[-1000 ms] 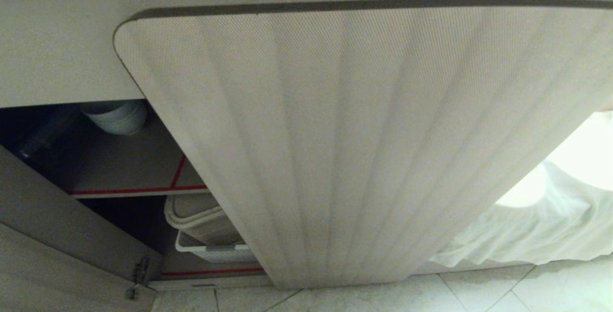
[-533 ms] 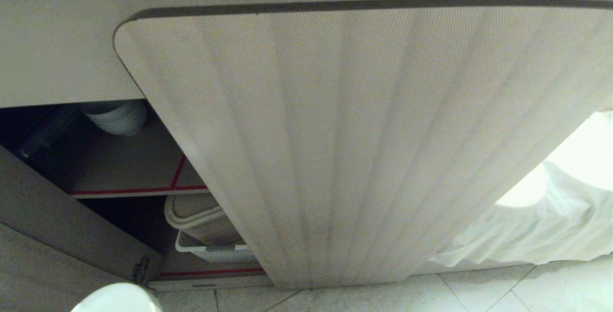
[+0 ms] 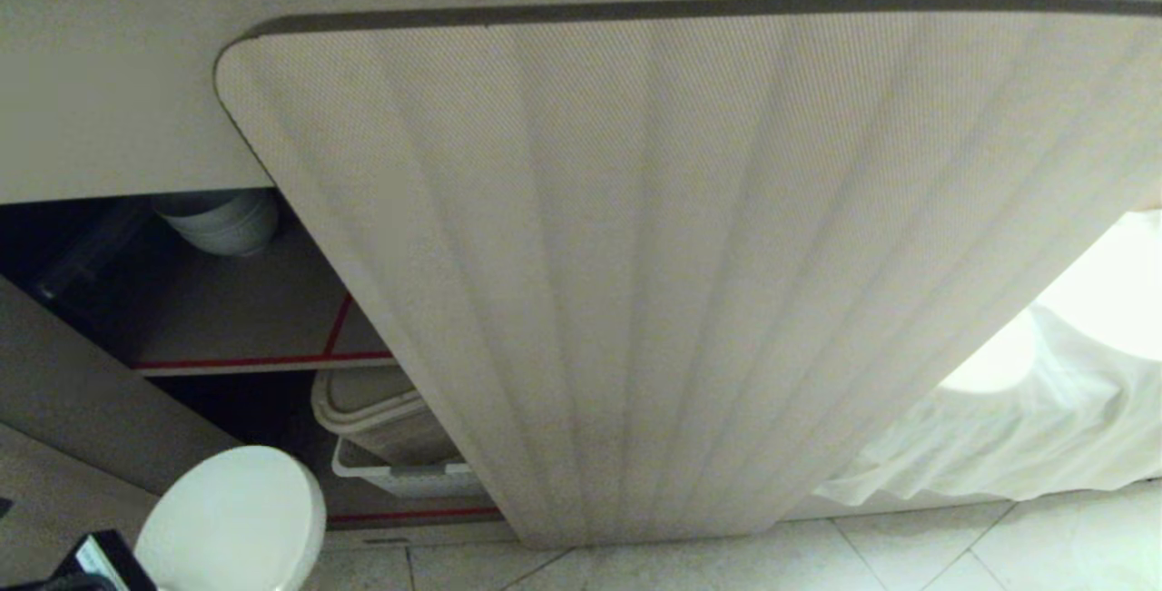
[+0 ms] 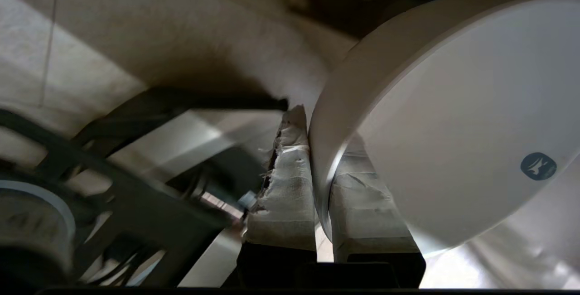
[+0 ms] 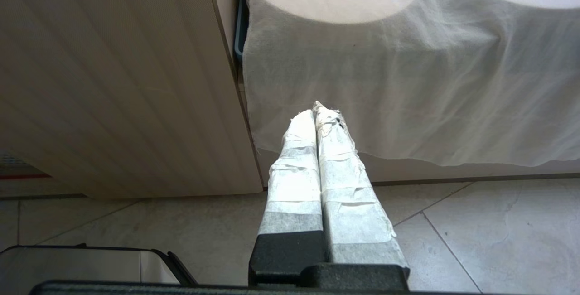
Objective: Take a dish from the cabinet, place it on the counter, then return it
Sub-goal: Put it back into the cabinet
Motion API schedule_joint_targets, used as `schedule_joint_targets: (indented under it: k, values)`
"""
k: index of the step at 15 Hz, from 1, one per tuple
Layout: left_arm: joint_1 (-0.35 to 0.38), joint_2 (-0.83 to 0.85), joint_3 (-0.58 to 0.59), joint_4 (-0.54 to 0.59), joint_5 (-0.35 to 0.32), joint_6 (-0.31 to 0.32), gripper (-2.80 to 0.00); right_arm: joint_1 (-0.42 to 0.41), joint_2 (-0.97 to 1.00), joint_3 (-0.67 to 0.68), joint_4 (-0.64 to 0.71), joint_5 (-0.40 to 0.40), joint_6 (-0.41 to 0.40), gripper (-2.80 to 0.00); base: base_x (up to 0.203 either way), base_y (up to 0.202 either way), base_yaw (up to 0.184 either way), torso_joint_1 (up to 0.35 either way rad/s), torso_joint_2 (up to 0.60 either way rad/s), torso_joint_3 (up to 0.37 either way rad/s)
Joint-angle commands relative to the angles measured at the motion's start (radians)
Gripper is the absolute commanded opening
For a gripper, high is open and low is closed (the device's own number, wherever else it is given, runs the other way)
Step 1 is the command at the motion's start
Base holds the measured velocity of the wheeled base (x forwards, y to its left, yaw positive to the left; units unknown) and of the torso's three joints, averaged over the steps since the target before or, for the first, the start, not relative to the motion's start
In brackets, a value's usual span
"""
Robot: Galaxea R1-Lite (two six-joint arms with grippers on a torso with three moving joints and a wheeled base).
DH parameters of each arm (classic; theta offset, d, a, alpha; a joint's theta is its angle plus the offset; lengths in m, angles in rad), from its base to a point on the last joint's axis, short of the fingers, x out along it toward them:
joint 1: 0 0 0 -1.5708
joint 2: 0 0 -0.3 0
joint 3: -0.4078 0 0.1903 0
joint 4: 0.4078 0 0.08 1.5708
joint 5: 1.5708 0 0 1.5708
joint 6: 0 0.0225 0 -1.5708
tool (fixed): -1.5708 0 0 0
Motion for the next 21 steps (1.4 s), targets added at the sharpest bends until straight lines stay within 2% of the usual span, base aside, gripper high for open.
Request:
schedule_joint_targets:
  k: [1,4,7,10,12,14,21]
  values:
    - [0.039,0.079,-0.001,-0.039,-0.004,-0.008,-2.80,0.001,0.000,0.000,0.000,0.000,0.000,-2.80,0.000,0.000,0.000,0.000,0.00,0.000]
    - [0.063,0.150,-0.014,-0.099,-0.006,-0.011,-2.80,0.000,0.000,0.000,0.000,0.000,0.000,-2.80,0.000,0.000,0.000,0.000,0.00,0.000]
    - [0.124,0.231,-0.024,-0.175,-0.027,-0.008,-2.80,0.001,0.000,0.000,0.000,0.000,0.000,-2.80,0.000,0.000,0.000,0.000,0.00,0.000]
    - [0.133,0.245,-0.046,-0.182,-0.086,0.015,-2.80,0.000,0.000,0.000,0.000,0.000,0.000,-2.80,0.000,0.000,0.000,0.000,0.00,0.000]
    - [0.134,0.282,-0.056,-0.183,-0.096,0.033,-2.80,0.001,0.000,0.000,0.000,0.000,0.000,-2.80,0.000,0.000,0.000,0.000,0.00,0.000]
    - [0.147,0.313,-0.072,-0.183,-0.109,0.077,-2.80,0.000,0.000,0.000,0.000,0.000,0.000,-2.80,0.000,0.000,0.000,0.000,0.00,0.000]
    - [0.257,0.363,-0.130,-0.182,-0.223,0.254,-2.80,0.001,0.000,0.000,0.000,0.000,0.000,-2.80,0.000,0.000,0.000,0.000,0.00,0.000]
